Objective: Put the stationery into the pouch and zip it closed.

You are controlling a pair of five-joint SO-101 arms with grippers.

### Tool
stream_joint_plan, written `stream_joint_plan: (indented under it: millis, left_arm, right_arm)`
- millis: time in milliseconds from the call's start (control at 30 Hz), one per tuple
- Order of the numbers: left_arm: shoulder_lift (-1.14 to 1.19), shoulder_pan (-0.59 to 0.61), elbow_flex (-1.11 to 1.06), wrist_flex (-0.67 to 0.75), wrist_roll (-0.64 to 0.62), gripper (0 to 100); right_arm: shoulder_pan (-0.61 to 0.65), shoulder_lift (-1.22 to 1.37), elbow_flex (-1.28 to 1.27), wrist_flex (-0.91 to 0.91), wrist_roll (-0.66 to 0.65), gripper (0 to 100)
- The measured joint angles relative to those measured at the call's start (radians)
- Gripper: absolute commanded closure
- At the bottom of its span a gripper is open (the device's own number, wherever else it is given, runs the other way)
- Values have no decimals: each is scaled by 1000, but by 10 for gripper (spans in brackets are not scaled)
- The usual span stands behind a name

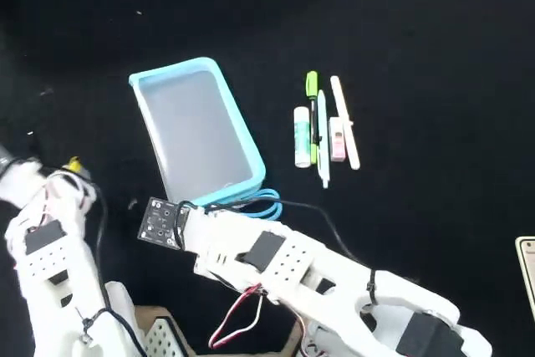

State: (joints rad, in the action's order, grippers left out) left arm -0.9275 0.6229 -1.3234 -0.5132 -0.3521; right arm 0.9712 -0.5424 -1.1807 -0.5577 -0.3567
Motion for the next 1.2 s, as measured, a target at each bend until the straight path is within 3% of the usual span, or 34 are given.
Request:
stream_joint_plan:
  millis: [200,767,1200]
  left_arm:
    - [0,77,0,0,-115,798]
    - [0,77,0,0,-124,800]
    - [0,77,0,0,-124,801]
  right_arm:
    - [-51,0,0,6,0,773]
    - [-11,2,-2,17,-41,773]
    - [-80,330,186,12,-51,773]
